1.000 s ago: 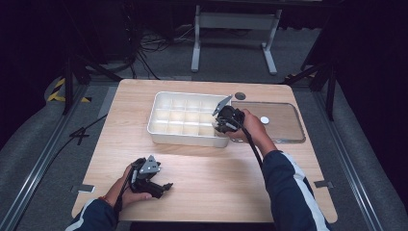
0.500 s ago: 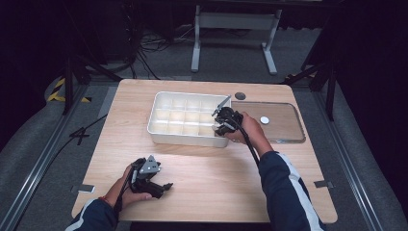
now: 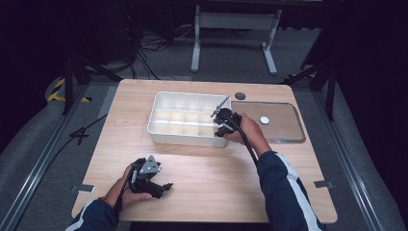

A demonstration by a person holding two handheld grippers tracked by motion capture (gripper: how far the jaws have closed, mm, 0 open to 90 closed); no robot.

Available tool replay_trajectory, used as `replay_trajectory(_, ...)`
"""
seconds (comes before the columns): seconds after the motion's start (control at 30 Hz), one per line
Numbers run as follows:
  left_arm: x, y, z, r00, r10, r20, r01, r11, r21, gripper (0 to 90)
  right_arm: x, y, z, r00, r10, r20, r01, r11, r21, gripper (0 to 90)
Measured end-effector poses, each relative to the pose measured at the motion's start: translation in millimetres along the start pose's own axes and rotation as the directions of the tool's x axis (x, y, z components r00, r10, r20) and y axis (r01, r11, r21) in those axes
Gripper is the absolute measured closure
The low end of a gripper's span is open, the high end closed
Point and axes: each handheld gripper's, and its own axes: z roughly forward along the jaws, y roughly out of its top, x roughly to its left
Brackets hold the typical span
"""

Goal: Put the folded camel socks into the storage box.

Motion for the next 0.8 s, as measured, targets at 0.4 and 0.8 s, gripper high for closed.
replay_trajectory(0.4,0.2,0.1,0.0,1.0,-0.001,0.001,0.001,1.0,0.0,11.2,0.2,-4.6,-7.3,0.9995,-0.032,0.01,0.032,0.998,-0.06,79.7)
replay_trajectory(0.8,-0.1,0.0,0.1,1.0,-0.003,0.001,0.003,1.0,-0.002,11.2,3.1,-12.1,-22.3,0.9992,-0.033,0.023,0.035,0.99,-0.133,75.2)
